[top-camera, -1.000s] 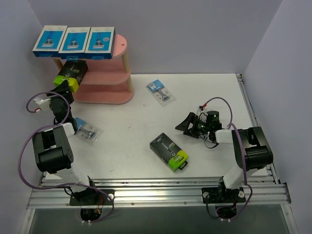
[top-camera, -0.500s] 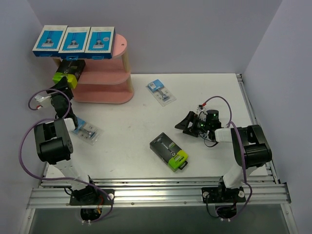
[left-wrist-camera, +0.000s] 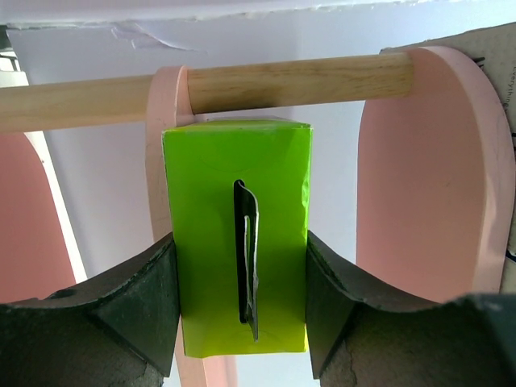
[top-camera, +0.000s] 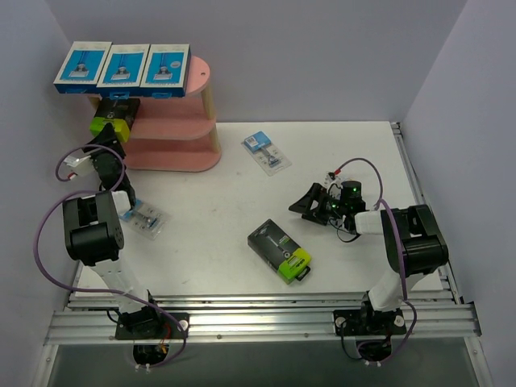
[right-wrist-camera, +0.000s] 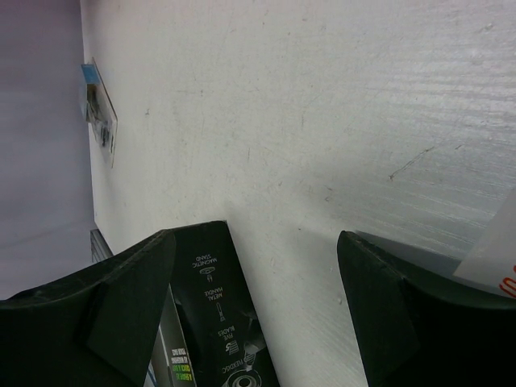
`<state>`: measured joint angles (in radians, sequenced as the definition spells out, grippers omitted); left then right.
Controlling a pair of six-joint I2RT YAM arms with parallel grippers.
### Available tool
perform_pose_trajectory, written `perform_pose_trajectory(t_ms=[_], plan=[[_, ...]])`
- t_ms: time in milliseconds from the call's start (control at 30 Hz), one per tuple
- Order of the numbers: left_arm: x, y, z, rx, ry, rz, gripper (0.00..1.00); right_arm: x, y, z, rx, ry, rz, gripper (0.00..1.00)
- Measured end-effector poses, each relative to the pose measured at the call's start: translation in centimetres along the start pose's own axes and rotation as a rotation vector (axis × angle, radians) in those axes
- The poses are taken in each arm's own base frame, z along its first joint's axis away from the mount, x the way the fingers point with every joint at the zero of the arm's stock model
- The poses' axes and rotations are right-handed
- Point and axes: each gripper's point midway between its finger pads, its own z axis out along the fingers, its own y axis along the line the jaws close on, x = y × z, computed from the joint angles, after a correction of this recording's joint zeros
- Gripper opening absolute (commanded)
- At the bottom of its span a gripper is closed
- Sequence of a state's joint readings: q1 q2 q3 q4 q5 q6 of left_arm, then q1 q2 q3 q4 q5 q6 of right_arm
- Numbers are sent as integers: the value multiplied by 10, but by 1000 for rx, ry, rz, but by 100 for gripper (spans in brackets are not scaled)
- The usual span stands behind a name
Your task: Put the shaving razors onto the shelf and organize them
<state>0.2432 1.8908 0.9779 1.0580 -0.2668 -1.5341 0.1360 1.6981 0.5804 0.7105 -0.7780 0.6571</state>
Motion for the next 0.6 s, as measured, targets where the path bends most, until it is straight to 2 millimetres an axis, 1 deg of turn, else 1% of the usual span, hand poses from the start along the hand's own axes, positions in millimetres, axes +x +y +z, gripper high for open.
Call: perform_pose_trajectory(t_ms=[600], plan=[[1, 0, 2, 32, -88, -14, 2, -1, 1, 1, -16, 1, 1, 77]])
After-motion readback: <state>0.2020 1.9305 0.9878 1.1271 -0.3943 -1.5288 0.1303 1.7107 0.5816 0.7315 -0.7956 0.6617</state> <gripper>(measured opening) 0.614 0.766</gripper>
